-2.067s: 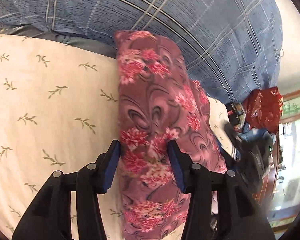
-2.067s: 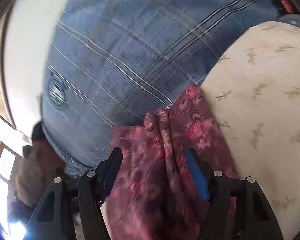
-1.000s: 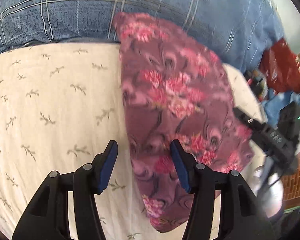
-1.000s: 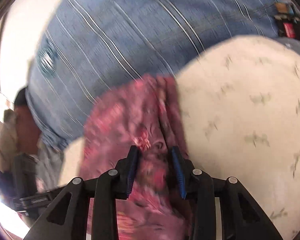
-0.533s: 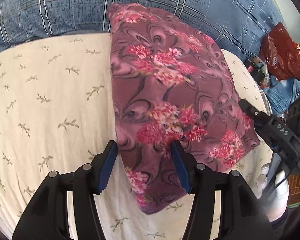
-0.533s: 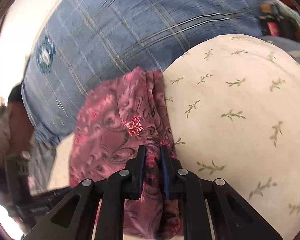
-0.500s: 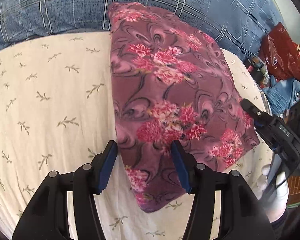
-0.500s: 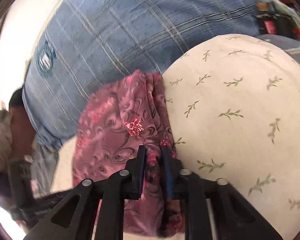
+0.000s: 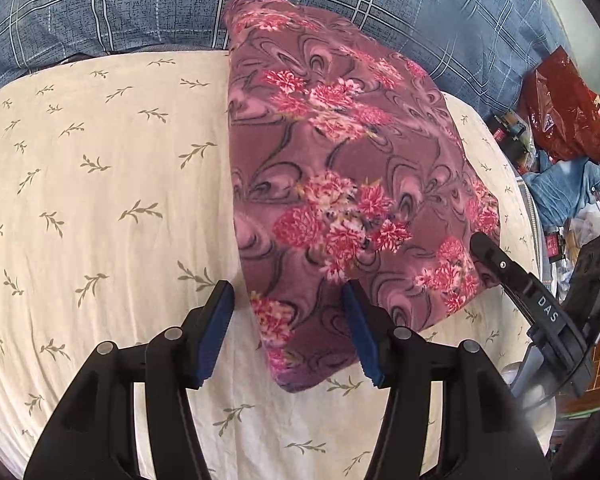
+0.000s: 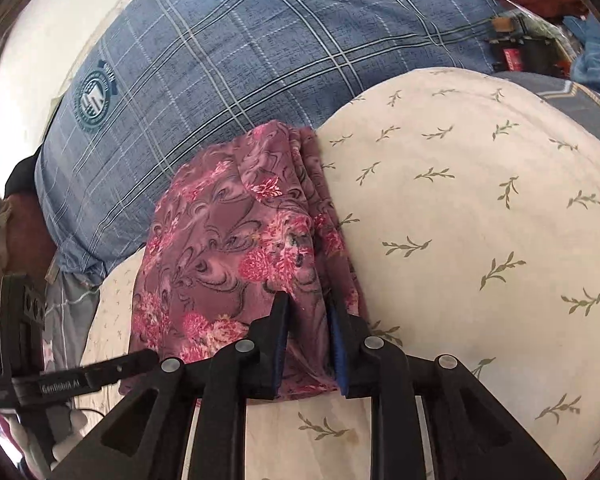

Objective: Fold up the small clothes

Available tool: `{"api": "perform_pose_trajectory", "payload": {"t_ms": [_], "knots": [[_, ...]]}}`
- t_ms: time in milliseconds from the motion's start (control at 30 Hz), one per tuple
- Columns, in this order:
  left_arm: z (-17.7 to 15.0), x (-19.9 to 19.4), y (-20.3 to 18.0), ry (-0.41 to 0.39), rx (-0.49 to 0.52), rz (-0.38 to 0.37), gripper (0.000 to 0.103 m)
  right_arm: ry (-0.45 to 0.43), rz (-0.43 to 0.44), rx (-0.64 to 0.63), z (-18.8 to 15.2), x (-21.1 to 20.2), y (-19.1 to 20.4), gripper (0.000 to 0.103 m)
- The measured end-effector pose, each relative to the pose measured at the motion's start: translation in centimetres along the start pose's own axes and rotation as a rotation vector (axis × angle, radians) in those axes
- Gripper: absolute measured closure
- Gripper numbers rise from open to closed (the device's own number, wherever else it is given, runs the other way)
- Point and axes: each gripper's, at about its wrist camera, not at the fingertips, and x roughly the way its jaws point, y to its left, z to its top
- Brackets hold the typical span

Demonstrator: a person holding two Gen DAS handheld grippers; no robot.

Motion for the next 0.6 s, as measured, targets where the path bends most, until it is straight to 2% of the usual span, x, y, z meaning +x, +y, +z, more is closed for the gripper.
{"api": "perform_pose_trajectory", "payload": {"t_ms": [133, 300, 433, 500, 533, 600], "knots": [[-0.3, -0.1, 0.0, -0.006, 0.008, 0.004, 0.045, -0.043, -0.013, 0.054, -0.5, -0.2, -0.1, 0.081], [-0.8, -0.4, 0.5, -0.003, -0.006, -0.017, 0.043, -0.145, 0.023, 0.119, -1.9, -0.4, -0.7, 0.081], [-1.2, -1.1, 1.2, 0.007, -0.013, -0.055, 0.043, -0.153, 0.033, 0.131, -1.8, -0.6, -0.8, 0.081], [-1.2, -2.2, 1.7, -0.018, -0.008, -0.082, 0.043, -0.159, 0.014, 0.124, -1.6, -0.9, -0.5, 0.081], [-1.0, -2.8, 2.1, -0.033, -0.009, -0.098, 0.043, -0.179, 0.000, 0.113, -1.4, -1.4, -0.1, 0.080], [0.1, -3.7, 2.9, -0.056, -0.028, -0.132, 0.043, -0.235, 0.012, 0.086, -0.5, -2.4, 0.8, 0.070]]}}
